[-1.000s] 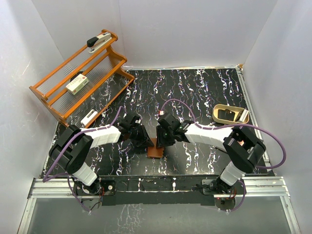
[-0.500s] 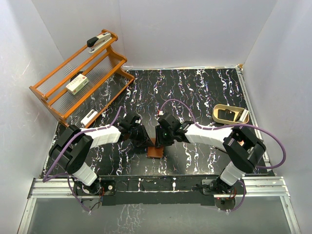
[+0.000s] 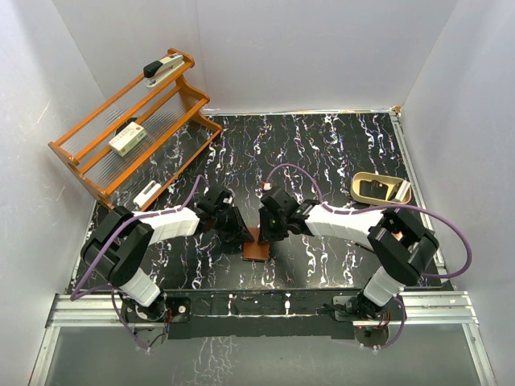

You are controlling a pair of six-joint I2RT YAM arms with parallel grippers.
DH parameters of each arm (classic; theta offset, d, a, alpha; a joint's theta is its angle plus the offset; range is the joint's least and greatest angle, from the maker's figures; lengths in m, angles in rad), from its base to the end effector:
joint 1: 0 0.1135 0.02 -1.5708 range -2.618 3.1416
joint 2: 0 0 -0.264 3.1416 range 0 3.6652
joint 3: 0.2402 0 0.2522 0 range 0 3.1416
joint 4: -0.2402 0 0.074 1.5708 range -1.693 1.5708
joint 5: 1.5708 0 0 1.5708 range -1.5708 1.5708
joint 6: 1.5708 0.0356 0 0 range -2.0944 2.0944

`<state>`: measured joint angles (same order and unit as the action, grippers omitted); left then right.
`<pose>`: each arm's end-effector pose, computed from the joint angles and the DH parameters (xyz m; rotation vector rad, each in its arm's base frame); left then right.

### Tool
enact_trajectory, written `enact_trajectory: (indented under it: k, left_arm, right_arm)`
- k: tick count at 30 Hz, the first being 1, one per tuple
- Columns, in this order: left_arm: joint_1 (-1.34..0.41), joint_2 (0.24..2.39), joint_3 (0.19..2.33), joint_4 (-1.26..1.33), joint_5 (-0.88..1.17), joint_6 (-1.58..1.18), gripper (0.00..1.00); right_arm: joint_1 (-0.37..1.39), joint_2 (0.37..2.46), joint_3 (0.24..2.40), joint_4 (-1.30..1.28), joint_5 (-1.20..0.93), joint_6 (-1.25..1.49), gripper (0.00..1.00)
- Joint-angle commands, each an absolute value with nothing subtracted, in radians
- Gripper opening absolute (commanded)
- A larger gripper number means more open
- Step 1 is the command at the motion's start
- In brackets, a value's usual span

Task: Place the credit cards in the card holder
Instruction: Close the card holder at the center of the board.

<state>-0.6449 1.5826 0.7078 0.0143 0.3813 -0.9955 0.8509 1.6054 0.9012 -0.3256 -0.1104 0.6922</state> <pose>0.2286 -0.1885 0.1468 -0.2823 2.7090 -1.0944 0.2021 0.2364 0.1707 -0.2607 2.7458 0.6424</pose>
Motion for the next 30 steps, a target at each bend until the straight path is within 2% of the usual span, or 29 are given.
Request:
enact_trajectory:
  k: [1,10,19,25,30]
  left_arm:
    - [-0.652,1.589,0.703,-0.054,0.356,-0.986,0.06]
    - [-0.653,1.560,0.724,-0.044,0.390,-1.012,0.07]
    - [-0.653,1.511,0.760,-0.042,0.423,-1.049,0.18]
    - [-0.653,1.538,0.743,-0.042,0.417,-1.040,0.18]
    - [-0.653,1.536,0.753,-0.146,0.354,-0.993,0.16]
  right_arm:
    - [0.862,1.638,0.899,-0.340,-0.112,0.725,0.11]
    - [0.864,1.684,0.887,-0.389,-0.138,0.753,0.11]
    - [0.873,1.685,0.868,-0.404,-0.139,0.757,0.11]
    - [0.879,1.687,0.868,-0.427,-0.130,0.755,0.11]
    - [0.889,1.713,0.906,-0.490,-0.137,0.719,0.11]
